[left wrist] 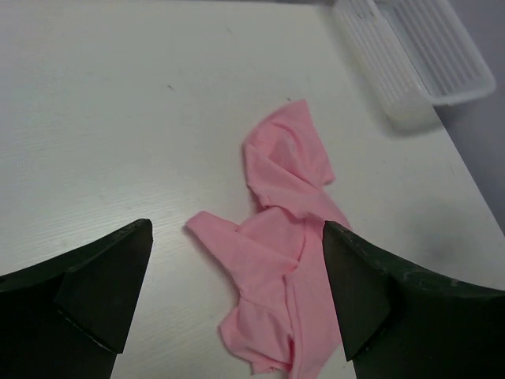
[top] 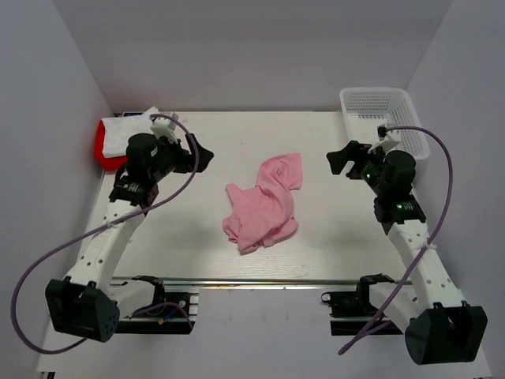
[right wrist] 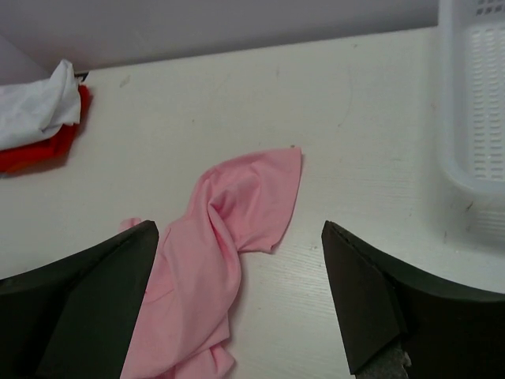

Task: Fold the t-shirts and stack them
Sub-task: Flatten out the tshirt

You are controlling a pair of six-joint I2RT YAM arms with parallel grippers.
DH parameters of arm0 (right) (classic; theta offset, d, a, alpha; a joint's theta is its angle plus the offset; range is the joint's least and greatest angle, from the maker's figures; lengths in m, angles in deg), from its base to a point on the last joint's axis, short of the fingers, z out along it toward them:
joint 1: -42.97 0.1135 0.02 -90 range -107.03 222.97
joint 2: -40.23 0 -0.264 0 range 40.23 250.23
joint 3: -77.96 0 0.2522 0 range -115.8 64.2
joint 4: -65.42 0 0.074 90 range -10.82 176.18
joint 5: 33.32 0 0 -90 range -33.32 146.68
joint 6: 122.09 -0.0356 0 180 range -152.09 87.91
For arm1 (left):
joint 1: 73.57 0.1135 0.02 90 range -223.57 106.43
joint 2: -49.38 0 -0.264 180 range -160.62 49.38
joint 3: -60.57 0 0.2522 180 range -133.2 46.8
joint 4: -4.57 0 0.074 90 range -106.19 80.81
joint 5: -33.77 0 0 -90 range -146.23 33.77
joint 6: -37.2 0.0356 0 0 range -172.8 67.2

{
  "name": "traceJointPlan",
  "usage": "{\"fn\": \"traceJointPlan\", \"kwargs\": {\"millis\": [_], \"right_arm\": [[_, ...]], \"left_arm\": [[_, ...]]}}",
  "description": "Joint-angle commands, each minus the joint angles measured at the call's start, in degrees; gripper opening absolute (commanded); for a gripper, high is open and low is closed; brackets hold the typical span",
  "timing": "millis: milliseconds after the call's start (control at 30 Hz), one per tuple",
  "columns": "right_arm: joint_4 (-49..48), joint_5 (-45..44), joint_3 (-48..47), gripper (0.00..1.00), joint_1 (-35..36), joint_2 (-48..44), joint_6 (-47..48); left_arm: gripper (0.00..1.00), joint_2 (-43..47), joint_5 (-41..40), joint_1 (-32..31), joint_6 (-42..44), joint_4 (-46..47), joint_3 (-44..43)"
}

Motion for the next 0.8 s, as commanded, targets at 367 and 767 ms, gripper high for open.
{"fn": "traceJointPlan", "kwargs": {"millis": [367, 767], "right_arm": [[15.6, 1.8, -22.4, 0.9, 2.0, 33.0, 6.2], [20.3, -7.6, -41.0, 0.9, 6.7, 55.6, 10.0]], "left_arm": [[0.84, -32.3, 4.2, -18.9, 0.2, -4.0, -15.6], [0.57, -48.6, -5.5, -23.6, -1.6, -13.6, -29.6]]}}
